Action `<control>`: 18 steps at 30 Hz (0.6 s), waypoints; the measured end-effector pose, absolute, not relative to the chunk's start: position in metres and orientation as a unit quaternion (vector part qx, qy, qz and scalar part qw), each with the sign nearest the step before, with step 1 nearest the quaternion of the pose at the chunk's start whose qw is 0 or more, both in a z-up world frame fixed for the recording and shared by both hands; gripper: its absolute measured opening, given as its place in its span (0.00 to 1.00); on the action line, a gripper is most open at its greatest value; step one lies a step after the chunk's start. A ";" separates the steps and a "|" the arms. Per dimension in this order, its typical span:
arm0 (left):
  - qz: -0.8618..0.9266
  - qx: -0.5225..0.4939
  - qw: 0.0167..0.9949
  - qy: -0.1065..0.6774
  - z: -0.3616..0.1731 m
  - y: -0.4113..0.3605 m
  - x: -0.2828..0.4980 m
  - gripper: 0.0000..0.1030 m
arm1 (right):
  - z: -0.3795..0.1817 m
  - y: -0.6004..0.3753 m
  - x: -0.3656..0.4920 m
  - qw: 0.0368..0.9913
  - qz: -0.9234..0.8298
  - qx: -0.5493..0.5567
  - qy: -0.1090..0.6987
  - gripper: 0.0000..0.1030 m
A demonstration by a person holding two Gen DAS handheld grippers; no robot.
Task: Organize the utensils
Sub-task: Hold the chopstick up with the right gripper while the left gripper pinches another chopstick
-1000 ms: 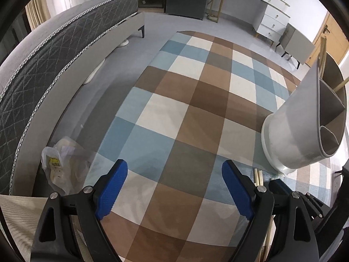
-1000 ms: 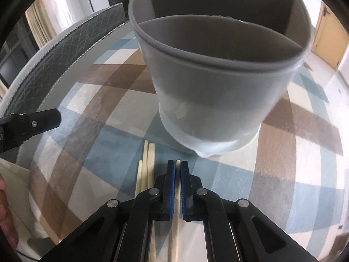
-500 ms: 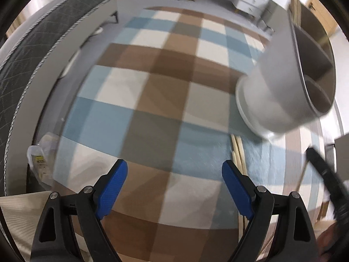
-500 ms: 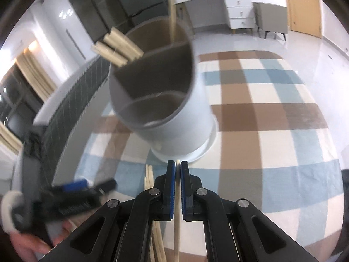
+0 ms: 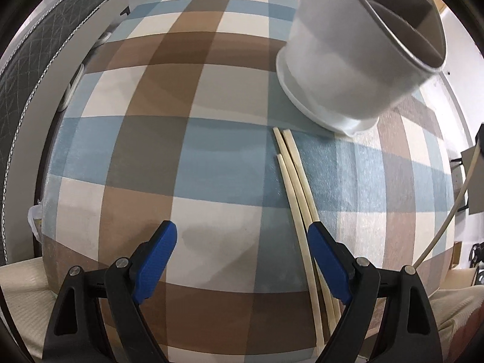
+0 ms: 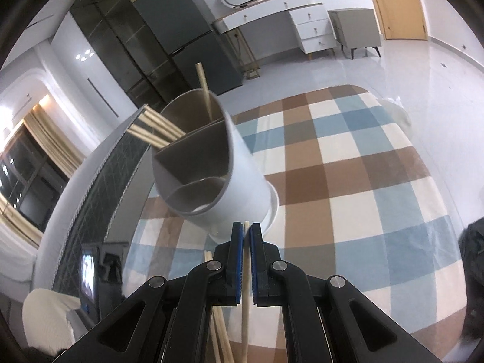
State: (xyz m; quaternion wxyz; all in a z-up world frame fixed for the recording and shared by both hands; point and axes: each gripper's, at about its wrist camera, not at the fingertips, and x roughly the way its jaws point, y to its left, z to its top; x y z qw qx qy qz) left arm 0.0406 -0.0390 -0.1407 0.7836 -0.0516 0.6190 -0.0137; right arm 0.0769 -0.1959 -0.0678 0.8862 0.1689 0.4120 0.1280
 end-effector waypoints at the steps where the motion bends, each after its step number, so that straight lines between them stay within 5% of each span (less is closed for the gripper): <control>1: -0.012 -0.046 0.782 0.622 -0.142 -0.041 0.040 0.83 | -0.068 -0.198 0.077 0.886 0.126 0.173 0.412 0.04; 15: -0.005 -0.008 0.781 0.625 -0.146 -0.061 0.041 0.83 | -0.054 -0.209 0.070 0.889 0.125 0.197 0.394 0.04; 18: 0.000 -0.013 0.787 0.617 -0.145 -0.052 0.047 0.75 | -0.052 -0.211 0.069 0.892 0.118 0.197 0.389 0.04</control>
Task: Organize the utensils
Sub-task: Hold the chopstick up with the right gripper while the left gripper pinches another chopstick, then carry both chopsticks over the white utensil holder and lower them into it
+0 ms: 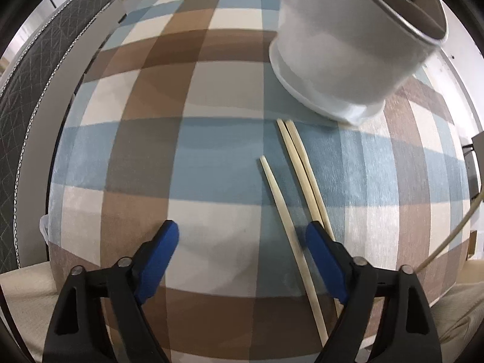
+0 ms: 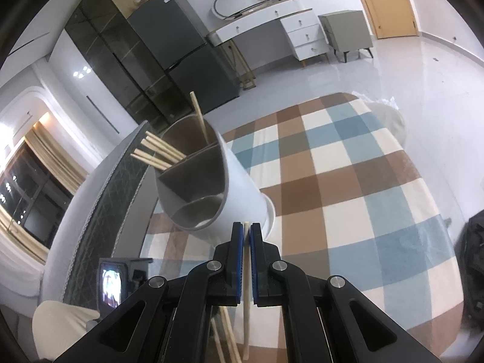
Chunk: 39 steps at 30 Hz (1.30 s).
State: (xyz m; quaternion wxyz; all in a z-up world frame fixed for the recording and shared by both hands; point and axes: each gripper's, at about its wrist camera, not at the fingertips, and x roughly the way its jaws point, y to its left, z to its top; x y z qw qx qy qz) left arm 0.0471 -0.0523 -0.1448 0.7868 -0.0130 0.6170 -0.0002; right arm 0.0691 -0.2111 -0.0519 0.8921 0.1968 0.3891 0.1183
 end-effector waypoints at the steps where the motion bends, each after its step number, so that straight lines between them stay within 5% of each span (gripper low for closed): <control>1: 0.001 -0.015 0.788 0.616 -0.145 -0.046 0.049 0.71 | -0.052 -0.212 0.069 0.892 0.117 0.197 0.389 0.04; 11: 0.004 -0.016 0.798 0.602 -0.136 -0.050 0.064 0.29 | -0.056 -0.212 0.073 0.889 0.115 0.199 0.395 0.04; 13: 0.000 -0.015 0.800 0.599 -0.134 -0.056 0.067 0.09 | -0.058 -0.211 0.075 0.889 0.114 0.195 0.399 0.04; 15: -0.002 0.000 0.802 0.597 -0.134 -0.065 0.071 0.03 | -0.060 -0.211 0.076 0.888 0.112 0.195 0.402 0.04; 26: -0.019 -0.038 0.825 0.564 -0.123 -0.049 0.076 0.00 | -0.057 -0.205 0.075 0.894 0.114 0.180 0.393 0.04; 39: -0.087 -0.073 0.890 0.441 -0.048 -0.050 0.031 0.00 | -0.027 -0.198 0.034 0.932 0.092 0.131 0.325 0.04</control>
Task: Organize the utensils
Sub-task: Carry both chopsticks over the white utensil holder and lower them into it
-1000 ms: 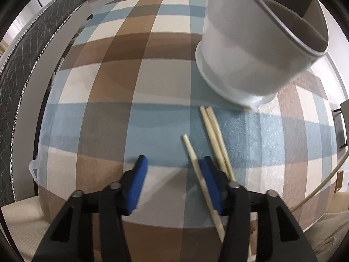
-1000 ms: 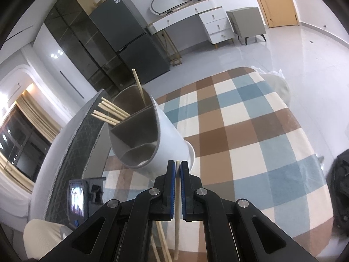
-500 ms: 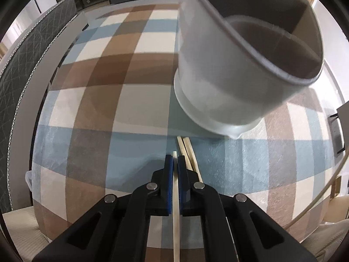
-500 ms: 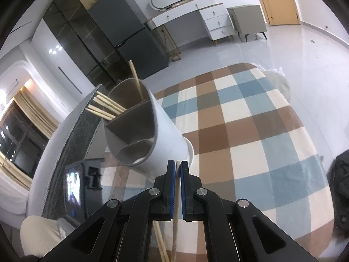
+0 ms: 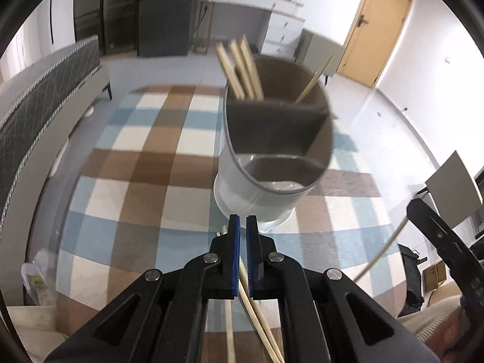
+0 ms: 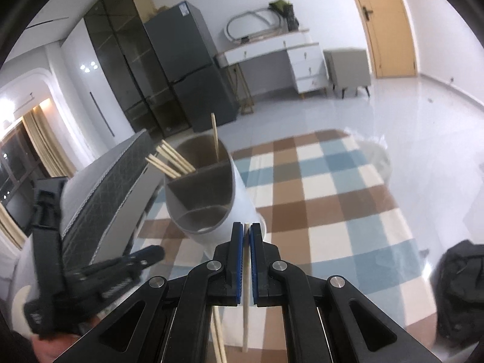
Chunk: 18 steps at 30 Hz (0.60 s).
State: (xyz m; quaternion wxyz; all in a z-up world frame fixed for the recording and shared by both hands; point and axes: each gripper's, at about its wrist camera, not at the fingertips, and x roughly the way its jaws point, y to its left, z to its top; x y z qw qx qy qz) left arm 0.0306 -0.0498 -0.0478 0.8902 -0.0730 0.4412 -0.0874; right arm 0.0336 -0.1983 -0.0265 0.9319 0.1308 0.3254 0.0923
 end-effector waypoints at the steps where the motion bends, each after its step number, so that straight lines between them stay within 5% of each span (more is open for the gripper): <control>1: -0.090 -0.076 0.892 0.437 -0.047 -0.046 0.033 0.00 | -0.023 -0.199 0.029 0.935 0.088 0.128 0.318 0.04; 14: -0.076 -0.132 0.868 0.472 -0.054 -0.007 0.025 0.02 | -0.013 -0.190 0.007 0.947 0.071 0.102 0.295 0.04; 16: -0.081 -0.152 0.847 0.504 -0.071 -0.002 0.033 0.10 | -0.013 -0.190 0.008 0.948 0.071 0.102 0.294 0.04; 18: -0.068 -0.142 0.836 0.526 -0.088 -0.002 0.039 0.40 | -0.014 -0.190 0.008 0.948 0.071 0.104 0.294 0.04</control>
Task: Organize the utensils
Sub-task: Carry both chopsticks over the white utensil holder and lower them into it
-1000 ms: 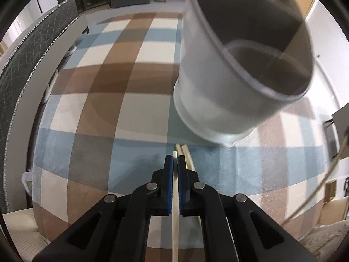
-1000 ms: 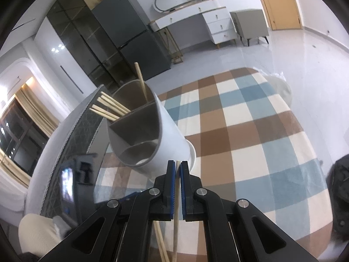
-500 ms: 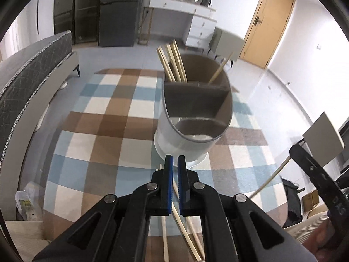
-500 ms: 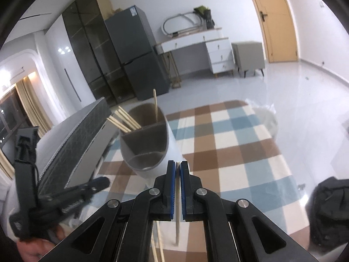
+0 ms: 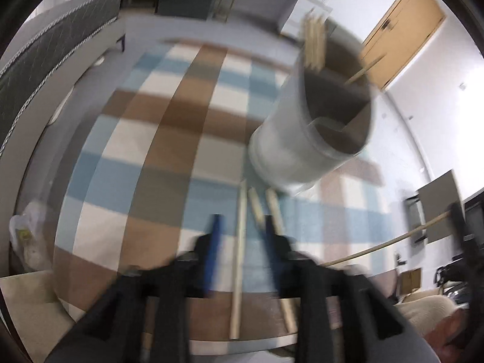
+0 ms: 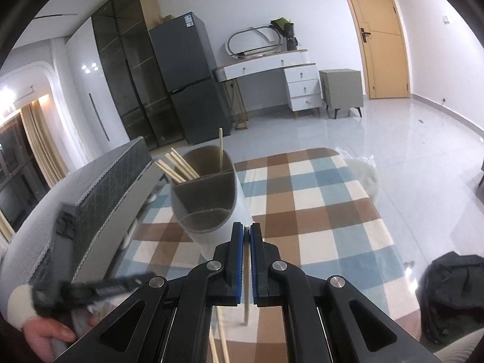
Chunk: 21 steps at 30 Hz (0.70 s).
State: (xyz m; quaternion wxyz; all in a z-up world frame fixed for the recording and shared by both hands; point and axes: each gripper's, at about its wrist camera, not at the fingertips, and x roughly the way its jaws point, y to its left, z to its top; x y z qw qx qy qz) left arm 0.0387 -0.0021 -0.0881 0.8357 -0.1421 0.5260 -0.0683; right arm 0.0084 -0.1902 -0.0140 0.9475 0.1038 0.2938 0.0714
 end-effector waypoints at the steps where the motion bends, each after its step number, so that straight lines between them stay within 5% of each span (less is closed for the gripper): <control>1: -0.063 -0.140 0.834 0.529 -0.093 -0.002 0.040 0.47 | -0.014 -0.191 0.010 0.947 0.072 0.106 0.293 0.04; 19: -0.009 -0.001 0.826 0.564 -0.152 -0.044 0.090 0.51 | -0.030 -0.219 0.050 0.933 0.066 0.157 0.317 0.04; 21: -0.011 0.005 0.829 0.560 -0.151 -0.047 0.093 0.42 | -0.031 -0.222 0.053 0.931 0.066 0.162 0.322 0.04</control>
